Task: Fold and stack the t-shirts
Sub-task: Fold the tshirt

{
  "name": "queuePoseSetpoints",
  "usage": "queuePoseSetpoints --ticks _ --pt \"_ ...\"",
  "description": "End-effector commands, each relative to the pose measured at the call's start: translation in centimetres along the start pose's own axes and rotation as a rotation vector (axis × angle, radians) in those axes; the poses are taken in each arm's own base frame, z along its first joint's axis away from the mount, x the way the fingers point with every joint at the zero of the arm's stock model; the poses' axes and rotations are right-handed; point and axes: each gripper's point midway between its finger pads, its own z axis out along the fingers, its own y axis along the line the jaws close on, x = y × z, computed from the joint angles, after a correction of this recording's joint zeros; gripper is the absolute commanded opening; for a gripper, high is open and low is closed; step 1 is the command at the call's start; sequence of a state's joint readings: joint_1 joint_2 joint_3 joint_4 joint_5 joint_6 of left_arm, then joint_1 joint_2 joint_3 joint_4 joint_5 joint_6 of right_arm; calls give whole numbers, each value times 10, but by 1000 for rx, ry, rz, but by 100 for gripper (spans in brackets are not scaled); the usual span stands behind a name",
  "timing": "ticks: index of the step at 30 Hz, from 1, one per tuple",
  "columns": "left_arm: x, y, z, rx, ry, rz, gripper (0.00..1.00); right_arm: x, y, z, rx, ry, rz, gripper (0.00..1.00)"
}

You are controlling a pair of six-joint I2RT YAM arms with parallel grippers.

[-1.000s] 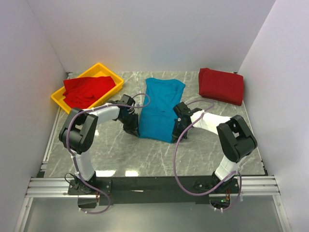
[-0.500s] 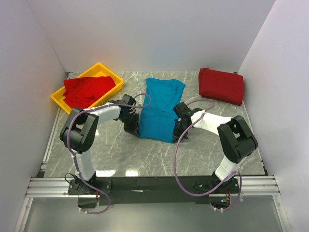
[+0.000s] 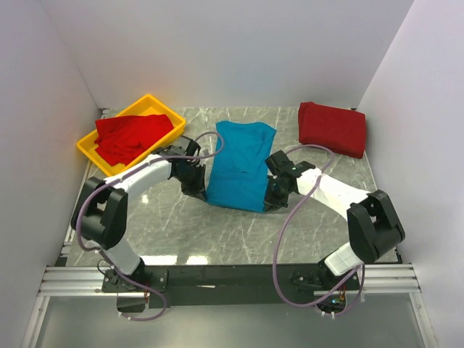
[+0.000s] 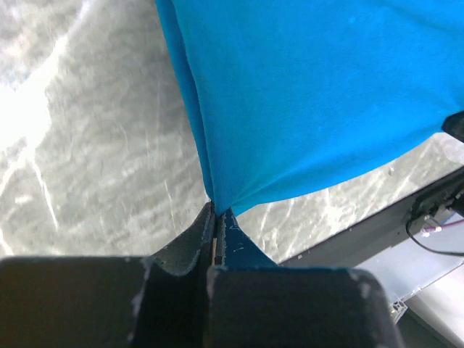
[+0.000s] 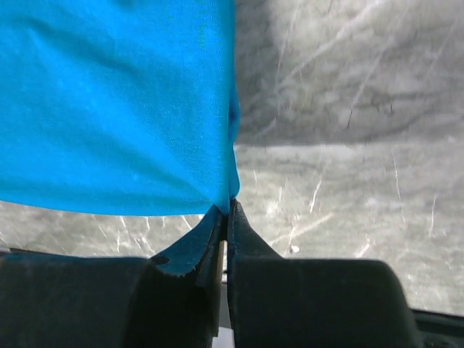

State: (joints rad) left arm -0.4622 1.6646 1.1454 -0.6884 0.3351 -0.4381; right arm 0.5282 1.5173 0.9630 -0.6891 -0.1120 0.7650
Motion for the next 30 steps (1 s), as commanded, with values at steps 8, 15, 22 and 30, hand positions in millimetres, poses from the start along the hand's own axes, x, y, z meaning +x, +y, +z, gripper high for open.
queuePoseSetpoints --ticks 8,15,22,30 --pt "42 3 -37 -13 28 -13 0 41 -21 -32 84 21 -46 0" --pt "62 -10 -62 19 20 -29 0 64 -17 -61 44 9 -27 0" --pt "34 -25 -84 18 -57 -9 0 49 -6 -89 20 -59 -1 0" --pt "-12 -36 -78 32 -108 6 0 7 -6 -88 44 -141 39 0"
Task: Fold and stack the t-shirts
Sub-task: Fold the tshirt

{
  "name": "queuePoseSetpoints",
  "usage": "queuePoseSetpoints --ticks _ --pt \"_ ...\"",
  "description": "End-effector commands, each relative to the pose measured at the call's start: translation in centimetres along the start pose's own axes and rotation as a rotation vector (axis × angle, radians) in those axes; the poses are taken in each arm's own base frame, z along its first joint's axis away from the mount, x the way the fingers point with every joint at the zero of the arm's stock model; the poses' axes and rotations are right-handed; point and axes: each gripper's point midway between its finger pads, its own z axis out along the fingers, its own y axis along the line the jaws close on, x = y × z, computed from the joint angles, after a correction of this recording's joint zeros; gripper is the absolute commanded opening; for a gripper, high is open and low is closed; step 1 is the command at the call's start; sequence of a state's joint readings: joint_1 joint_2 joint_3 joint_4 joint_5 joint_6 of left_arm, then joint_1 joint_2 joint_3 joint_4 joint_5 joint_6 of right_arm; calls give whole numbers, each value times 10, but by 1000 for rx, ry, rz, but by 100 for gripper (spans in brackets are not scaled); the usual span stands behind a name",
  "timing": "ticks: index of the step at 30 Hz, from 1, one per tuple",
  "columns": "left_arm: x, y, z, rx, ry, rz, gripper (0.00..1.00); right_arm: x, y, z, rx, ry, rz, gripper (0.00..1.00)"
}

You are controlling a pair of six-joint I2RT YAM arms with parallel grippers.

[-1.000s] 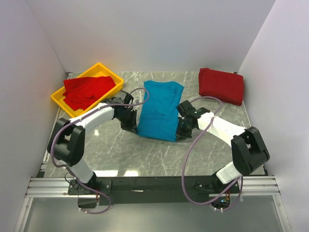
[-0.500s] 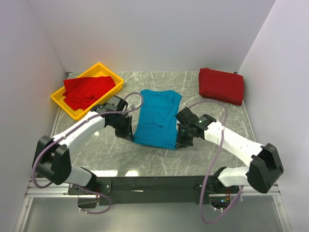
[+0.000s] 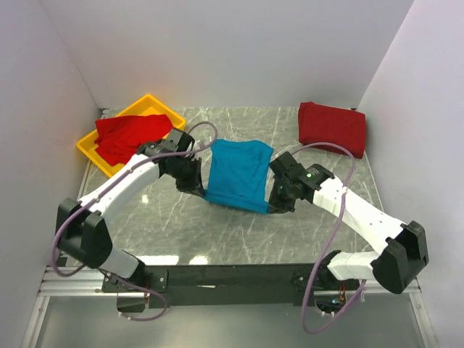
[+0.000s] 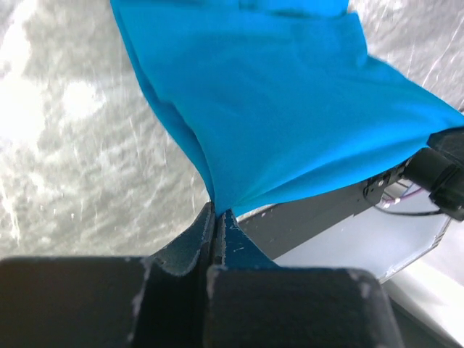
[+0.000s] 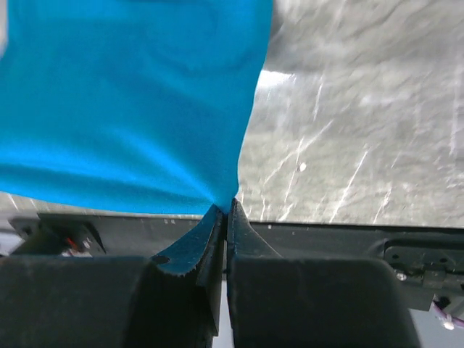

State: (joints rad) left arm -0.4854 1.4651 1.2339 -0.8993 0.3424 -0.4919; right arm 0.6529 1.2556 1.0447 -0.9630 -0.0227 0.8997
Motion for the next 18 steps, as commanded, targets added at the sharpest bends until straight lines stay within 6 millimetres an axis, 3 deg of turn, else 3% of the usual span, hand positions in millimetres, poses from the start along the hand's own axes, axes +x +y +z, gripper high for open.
queuePoseSetpoints --ticks 1,8,18 --pt "-29 -2 3 -7 -42 15 0 -30 -11 -4 51 -76 29 0" --pt "-78 -12 9 9 -82 21 0 -79 -9 1 62 -112 26 0" --pt "-123 -10 23 42 -98 -20 0 -138 1 12 61 -135 11 0"
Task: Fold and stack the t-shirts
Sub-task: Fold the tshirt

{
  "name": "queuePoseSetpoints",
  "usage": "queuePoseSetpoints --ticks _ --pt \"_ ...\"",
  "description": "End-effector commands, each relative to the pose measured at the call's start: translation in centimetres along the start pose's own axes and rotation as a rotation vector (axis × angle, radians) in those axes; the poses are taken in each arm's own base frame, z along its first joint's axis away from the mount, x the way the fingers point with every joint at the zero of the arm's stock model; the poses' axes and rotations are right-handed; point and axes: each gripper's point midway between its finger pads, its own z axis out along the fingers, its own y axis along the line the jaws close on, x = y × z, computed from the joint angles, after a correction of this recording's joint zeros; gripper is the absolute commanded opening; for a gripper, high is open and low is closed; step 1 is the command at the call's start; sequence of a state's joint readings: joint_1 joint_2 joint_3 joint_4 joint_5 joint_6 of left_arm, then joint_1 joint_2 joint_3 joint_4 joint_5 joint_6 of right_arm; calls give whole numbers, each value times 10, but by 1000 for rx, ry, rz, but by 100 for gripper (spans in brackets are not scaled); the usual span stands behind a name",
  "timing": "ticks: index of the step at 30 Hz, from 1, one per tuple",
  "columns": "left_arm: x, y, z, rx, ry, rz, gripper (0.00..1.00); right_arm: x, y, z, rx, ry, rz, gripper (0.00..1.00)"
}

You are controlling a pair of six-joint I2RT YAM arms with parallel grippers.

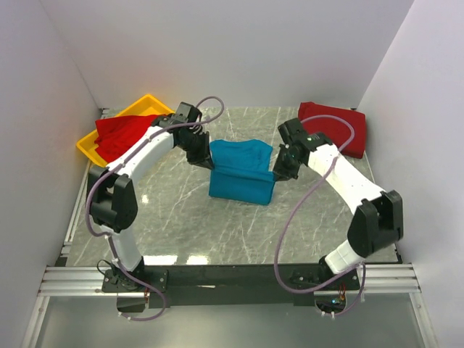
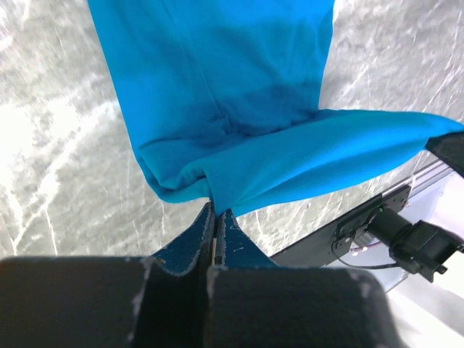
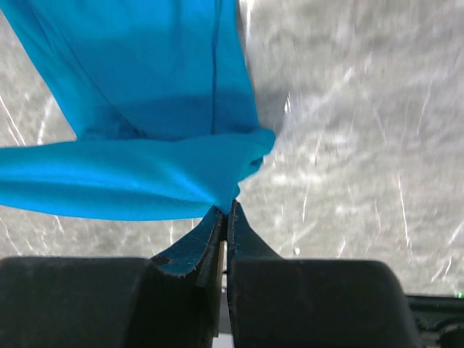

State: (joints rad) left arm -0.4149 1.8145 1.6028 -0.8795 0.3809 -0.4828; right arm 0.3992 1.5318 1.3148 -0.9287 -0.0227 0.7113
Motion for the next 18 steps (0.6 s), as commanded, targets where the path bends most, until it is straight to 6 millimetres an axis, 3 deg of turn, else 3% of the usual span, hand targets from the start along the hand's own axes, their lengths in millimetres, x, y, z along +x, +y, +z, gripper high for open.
queuePoseSetpoints --ticks 1,9,18 --pt "-26 5 -2 7 -47 4 0 -29 1 0 16 -46 -37 0" --pt "-57 10 13 40 -50 -11 0 -75 15 17 25 -60 -39 0" --pt "-89 25 30 39 -66 -53 0 -106 21 45 31 -34 -36 0"
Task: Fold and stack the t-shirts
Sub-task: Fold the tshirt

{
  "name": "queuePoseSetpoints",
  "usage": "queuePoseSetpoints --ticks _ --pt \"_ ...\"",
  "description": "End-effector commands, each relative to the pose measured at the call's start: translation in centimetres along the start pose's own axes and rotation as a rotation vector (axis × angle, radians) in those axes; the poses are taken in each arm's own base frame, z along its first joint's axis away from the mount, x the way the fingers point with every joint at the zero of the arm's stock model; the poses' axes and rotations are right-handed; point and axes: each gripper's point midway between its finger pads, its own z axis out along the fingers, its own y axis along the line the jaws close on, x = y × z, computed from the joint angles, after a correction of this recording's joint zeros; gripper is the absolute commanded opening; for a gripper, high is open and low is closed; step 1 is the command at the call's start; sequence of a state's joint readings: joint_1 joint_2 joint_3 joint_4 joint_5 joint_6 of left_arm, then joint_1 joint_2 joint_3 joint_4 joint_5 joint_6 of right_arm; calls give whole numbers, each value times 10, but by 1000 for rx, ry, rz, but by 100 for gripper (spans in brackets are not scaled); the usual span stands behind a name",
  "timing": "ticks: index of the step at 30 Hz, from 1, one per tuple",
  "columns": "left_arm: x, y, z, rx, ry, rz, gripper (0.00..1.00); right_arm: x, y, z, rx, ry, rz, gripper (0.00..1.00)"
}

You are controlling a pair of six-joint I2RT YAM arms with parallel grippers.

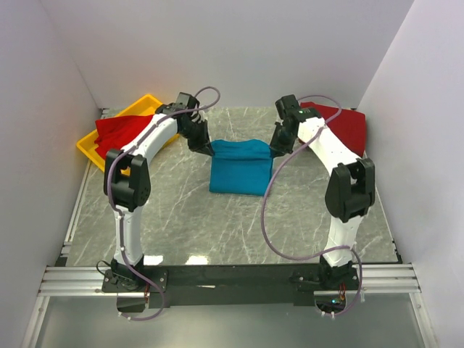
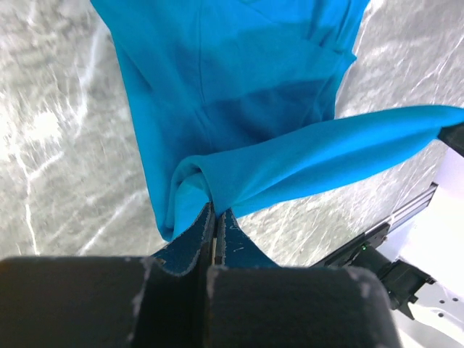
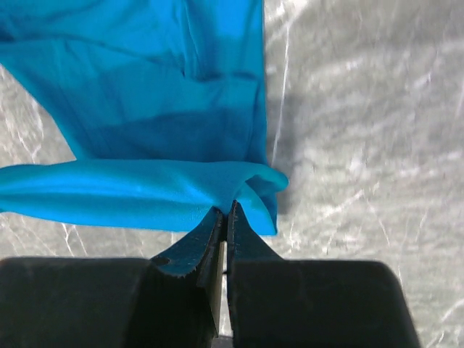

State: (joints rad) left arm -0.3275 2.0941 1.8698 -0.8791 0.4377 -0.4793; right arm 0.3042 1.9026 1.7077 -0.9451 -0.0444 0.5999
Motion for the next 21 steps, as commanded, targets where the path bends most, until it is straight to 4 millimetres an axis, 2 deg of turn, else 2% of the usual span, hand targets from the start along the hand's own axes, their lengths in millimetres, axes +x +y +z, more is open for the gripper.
queuePoseSetpoints --ticks 1,11,16,19,20,21 --pt "-25 4 -5 18 -53 6 0 -20 -8 2 25 -18 -10 0" --pt "-50 15 10 37 -69 -45 0 -37 -8 34 35 31 -18 0" --pt "-55 22 23 54 -58 -71 0 -47 -5 43 22 33 -17 0" --pt "-66 26 28 59 -81 -85 0 -54 -3 51 6 40 -13 0" --pt "-73 24 27 64 -101 -85 2 -59 0 55 -9 36 -12 0" --pt "-78 28 31 62 -106 -103 7 -63 4 57 -22 32 -12 7"
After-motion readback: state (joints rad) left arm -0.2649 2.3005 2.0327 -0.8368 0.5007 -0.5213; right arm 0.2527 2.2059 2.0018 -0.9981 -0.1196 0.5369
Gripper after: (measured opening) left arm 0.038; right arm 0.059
